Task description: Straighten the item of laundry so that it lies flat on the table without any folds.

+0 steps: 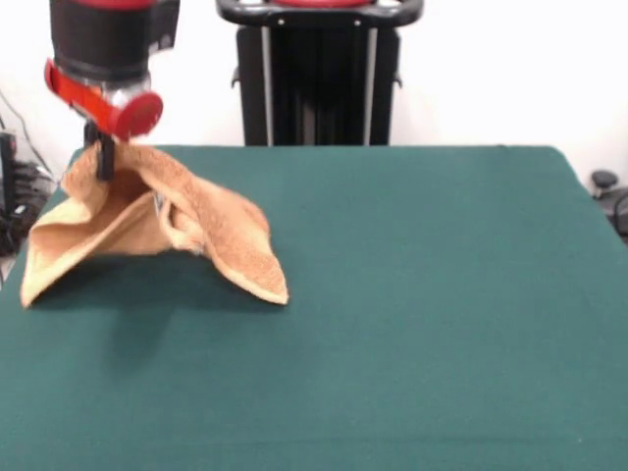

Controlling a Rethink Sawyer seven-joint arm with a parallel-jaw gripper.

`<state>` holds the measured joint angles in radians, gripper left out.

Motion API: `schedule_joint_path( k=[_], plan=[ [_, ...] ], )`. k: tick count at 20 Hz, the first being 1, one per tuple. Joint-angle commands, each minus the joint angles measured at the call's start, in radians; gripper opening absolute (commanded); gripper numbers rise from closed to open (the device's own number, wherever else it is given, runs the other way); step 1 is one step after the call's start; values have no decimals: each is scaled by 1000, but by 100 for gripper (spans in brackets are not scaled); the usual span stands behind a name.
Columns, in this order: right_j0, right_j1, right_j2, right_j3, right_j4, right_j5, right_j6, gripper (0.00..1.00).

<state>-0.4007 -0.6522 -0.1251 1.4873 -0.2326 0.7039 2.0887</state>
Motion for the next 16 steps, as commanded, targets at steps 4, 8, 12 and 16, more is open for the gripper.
schedule_joint_path(
  k=[4, 8, 12, 16],
  plan=[
    [60, -106, 105, 99, 63, 253, -25, 0],
    [60, -102, 112, 90, 65, 263, -21, 0],
    [53, -90, 119, 79, 67, 261, -29, 0],
    [48, -96, 117, 83, 62, 260, -45, 0]
  ],
)
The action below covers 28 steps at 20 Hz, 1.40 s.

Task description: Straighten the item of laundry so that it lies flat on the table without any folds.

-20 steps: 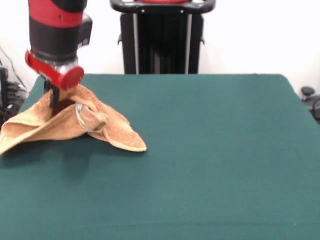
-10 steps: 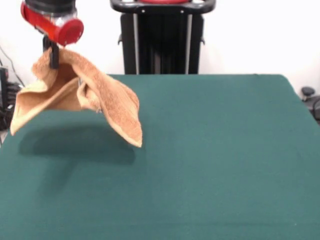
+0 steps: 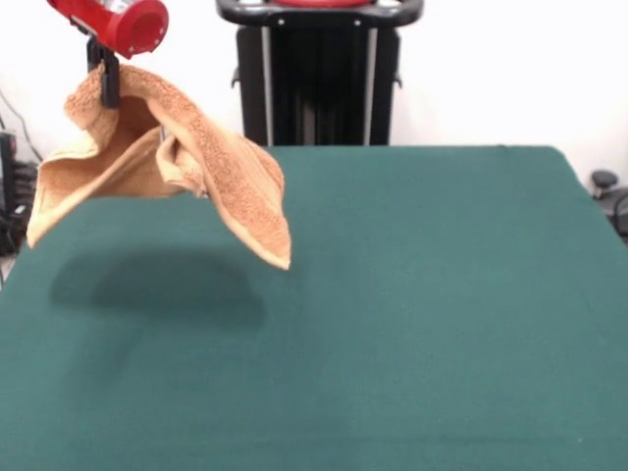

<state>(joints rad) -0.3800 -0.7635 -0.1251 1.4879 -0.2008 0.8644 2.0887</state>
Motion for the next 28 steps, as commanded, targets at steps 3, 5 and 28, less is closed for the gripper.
schedule_joint_path(
  k=[3, 5, 28],
  plan=[
    [31, 11, 111, 84, 19, 93, -49, 0],
    [34, 13, 105, 85, 9, 78, -47, 0],
    [-26, 278, 112, -14, -40, -360, 29, 0]
  ],
)
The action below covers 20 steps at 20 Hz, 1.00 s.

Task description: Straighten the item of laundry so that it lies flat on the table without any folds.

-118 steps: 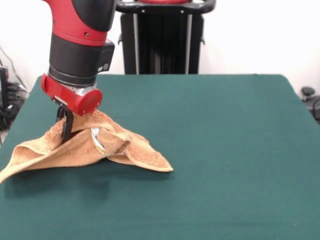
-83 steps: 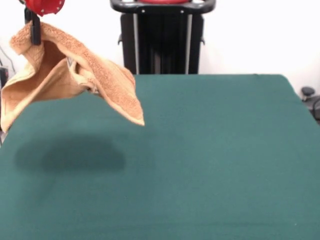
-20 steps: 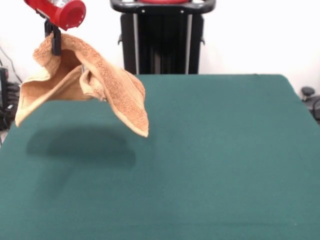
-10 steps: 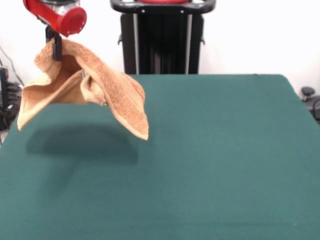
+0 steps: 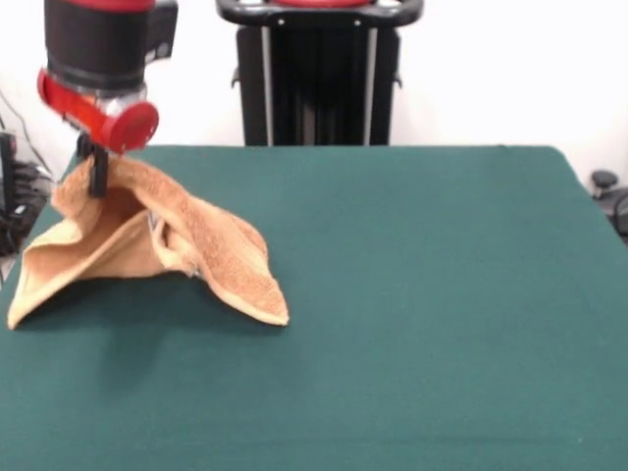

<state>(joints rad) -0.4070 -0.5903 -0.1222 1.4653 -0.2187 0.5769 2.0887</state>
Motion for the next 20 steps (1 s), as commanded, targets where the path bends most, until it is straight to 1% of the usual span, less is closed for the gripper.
schedule_joint_path(
  k=[1, 6, 11, 16, 20],
  plan=[
    [0, 102, 105, 10, -22, -73, 23, 0],
    [-3, 102, 110, 17, -6, -66, 14, 0],
    [30, 46, 88, 76, 13, -28, 49, 0],
    [47, 40, 90, 102, 29, -39, 79, 0],
    [47, 24, 103, 124, 36, -29, 72, 0]
  ],
)
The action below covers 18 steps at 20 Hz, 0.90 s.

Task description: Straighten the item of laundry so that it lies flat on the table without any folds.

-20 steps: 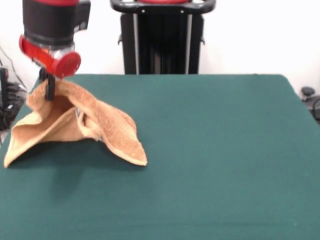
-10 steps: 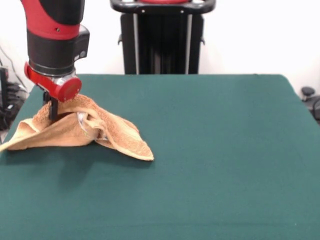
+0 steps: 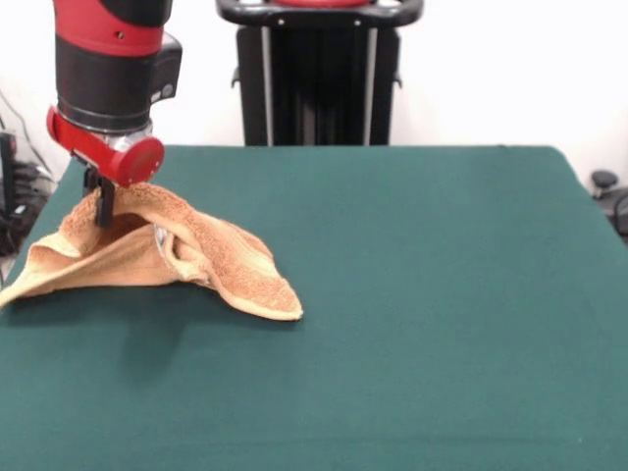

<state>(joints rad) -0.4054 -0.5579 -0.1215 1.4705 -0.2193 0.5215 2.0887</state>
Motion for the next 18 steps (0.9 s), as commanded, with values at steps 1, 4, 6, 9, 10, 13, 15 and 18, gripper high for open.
schedule_joint_path(
  k=[1, 4, 6, 9, 10, 13, 15, 18],
  plan=[
    [40, -7, 109, 120, 36, 29, 63, 0],
    [34, -5, 117, 128, 32, 16, 58, 0],
    [32, -4, 117, 136, 32, -25, 75, 0],
    [24, -3, 122, 134, 21, -73, 75, 0],
    [29, -5, 114, 130, 7, -121, 87, 0],
    [43, -21, 86, 130, -16, -197, 110, 0],
    [32, -16, 90, 139, -7, -179, 101, 0],
    [16, 30, 95, 133, 0, -149, 80, 0]
  ],
)
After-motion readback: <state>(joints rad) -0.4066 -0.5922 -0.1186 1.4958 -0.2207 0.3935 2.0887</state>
